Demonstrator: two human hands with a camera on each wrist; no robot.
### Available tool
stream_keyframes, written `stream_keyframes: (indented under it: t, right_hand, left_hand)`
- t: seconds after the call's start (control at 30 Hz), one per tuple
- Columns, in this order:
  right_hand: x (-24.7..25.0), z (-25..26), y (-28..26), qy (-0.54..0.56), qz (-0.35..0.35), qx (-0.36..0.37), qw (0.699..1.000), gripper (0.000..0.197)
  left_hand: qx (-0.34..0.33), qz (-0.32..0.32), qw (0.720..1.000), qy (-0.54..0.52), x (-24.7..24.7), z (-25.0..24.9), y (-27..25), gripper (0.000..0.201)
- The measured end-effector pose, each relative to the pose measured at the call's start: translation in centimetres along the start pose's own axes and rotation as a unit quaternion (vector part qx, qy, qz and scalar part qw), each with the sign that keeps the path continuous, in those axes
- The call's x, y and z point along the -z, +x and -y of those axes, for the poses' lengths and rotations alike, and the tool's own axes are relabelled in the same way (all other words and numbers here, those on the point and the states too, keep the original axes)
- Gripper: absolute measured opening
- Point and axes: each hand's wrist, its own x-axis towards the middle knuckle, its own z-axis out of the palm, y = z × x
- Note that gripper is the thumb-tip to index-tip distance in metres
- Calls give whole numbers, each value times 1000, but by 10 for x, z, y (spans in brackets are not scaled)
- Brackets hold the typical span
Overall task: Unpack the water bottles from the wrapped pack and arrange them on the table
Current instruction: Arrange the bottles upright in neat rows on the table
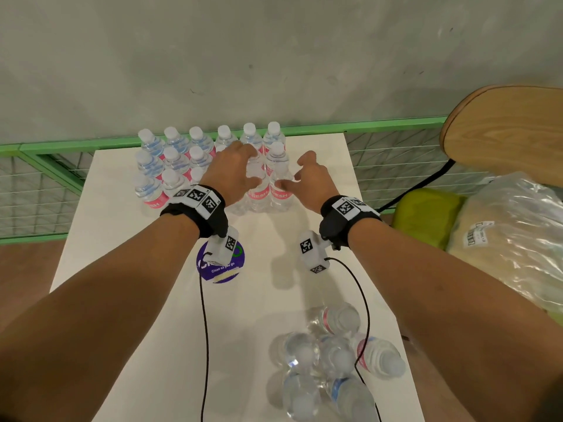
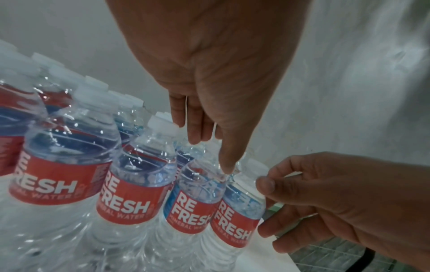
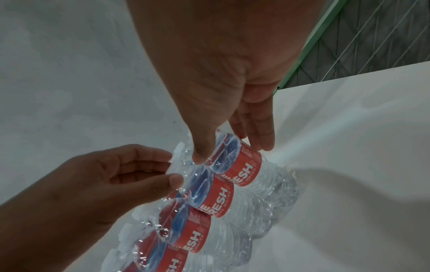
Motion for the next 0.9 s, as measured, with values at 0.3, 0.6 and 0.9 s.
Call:
stream_keyframes:
  t: [0.3, 0.6, 0.9]
  right_hand:
    - [51, 15, -86, -150, 76, 53, 984, 46]
    - [61, 6, -228, -319, 160, 36, 934, 38]
    - [40, -35, -272, -332, 116, 72, 934, 33]
  left_hand:
    - [-36, -36, 989, -140, 39, -51, -90, 37]
    - [-79, 152, 974, -148, 14, -112, -219, 37]
    - [-85, 201, 974, -53, -29, -135, -270, 45]
